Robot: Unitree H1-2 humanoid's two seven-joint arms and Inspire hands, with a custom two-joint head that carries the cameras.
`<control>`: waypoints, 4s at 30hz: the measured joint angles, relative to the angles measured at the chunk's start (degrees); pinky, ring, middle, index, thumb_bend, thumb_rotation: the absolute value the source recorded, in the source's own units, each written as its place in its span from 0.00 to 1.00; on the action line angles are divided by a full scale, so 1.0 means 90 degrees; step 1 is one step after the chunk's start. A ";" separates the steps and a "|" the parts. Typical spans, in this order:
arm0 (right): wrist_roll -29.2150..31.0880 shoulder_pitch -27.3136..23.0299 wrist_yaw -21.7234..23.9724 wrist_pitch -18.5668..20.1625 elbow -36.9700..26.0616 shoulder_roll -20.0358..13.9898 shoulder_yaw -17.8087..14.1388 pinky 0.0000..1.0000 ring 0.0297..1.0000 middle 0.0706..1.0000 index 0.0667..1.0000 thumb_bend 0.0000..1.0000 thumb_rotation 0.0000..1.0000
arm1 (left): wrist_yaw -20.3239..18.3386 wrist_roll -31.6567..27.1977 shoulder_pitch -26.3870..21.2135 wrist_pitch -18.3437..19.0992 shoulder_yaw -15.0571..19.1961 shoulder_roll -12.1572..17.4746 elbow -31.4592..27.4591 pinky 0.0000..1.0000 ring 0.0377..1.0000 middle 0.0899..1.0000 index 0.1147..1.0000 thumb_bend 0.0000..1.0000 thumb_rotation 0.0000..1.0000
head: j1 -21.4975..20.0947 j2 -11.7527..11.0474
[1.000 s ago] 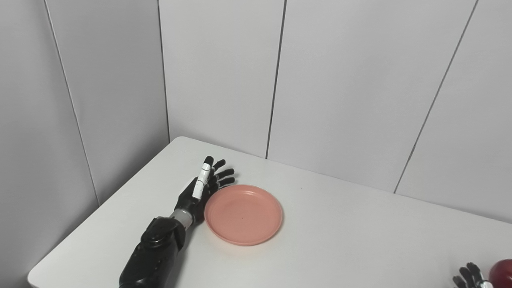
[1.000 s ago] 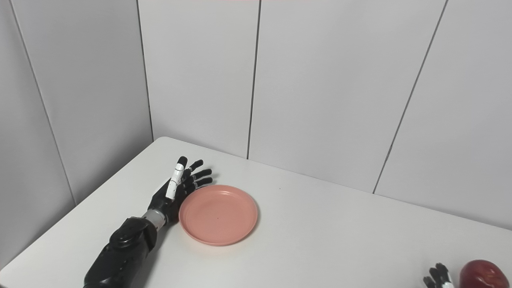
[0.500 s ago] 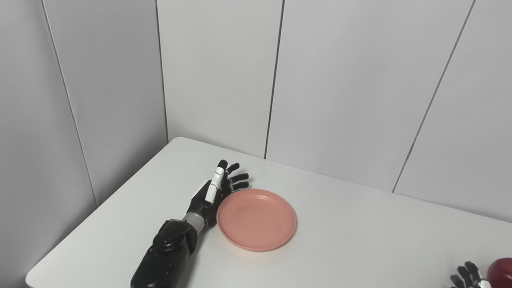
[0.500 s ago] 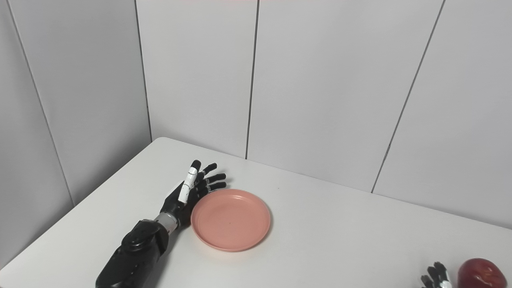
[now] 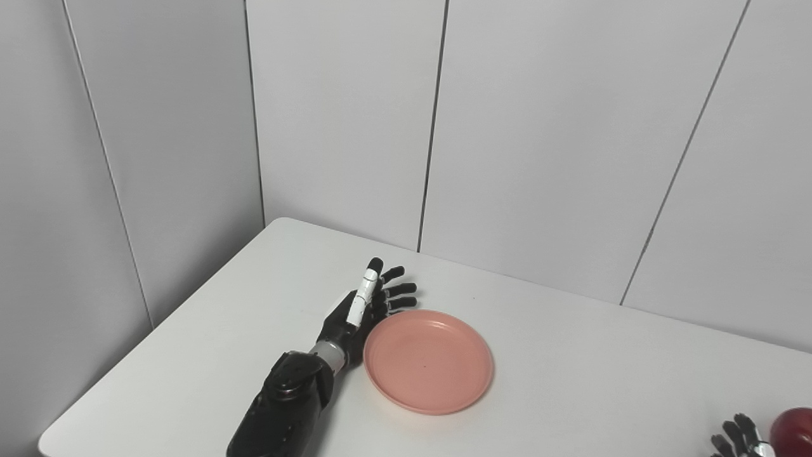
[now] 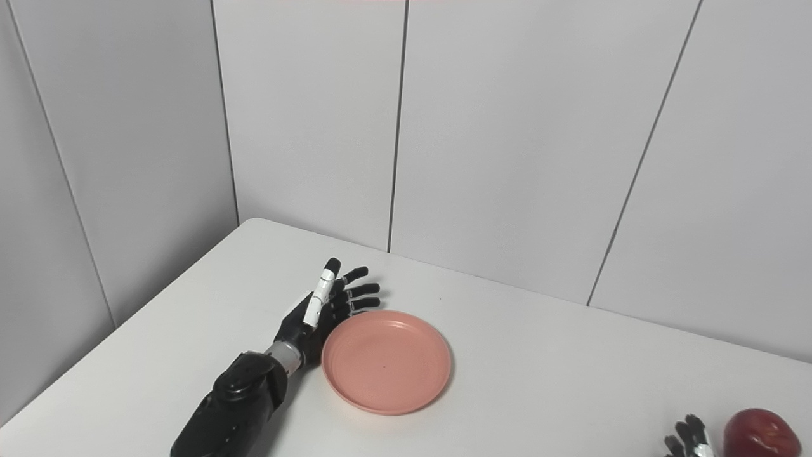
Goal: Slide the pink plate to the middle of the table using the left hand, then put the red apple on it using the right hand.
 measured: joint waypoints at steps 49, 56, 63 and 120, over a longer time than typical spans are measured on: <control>-0.0139 -0.0005 -0.0270 0.0012 -0.0066 0.0159 0.0137 0.93 0.94 0.96 0.95 0.76 1.00 | 0.0244 0.0342 -0.0032 0.0166 -0.0248 -0.0984 -0.0146 0.75 0.77 0.77 0.85 0.74 1.00 | -0.0440 0.0215; -0.0165 -0.0007 -0.0272 0.0012 -0.0073 0.0199 0.0154 0.93 0.94 0.95 0.95 0.78 1.00 | 0.0253 0.0393 -0.0034 0.0164 -0.0302 -0.1099 -0.0147 0.78 0.79 0.78 0.86 0.74 1.00 | -0.0498 0.0235; -0.0202 -0.0006 -0.0324 0.0021 -0.0096 0.0265 0.0180 0.93 0.94 0.94 0.94 0.79 1.00 | 0.0273 0.0406 -0.0017 0.0170 -0.0362 -0.1099 -0.0188 0.79 0.79 0.78 0.86 0.74 1.00 | -0.0742 0.0303; -0.0974 -0.0032 -0.0762 0.0435 -0.0420 0.0934 0.0729 0.88 0.92 0.93 0.94 0.80 1.00 | 0.0222 0.0355 0.0193 0.0432 -0.0256 -0.1294 -0.0570 0.82 0.83 0.83 0.92 0.69 1.00 | -0.3007 0.0498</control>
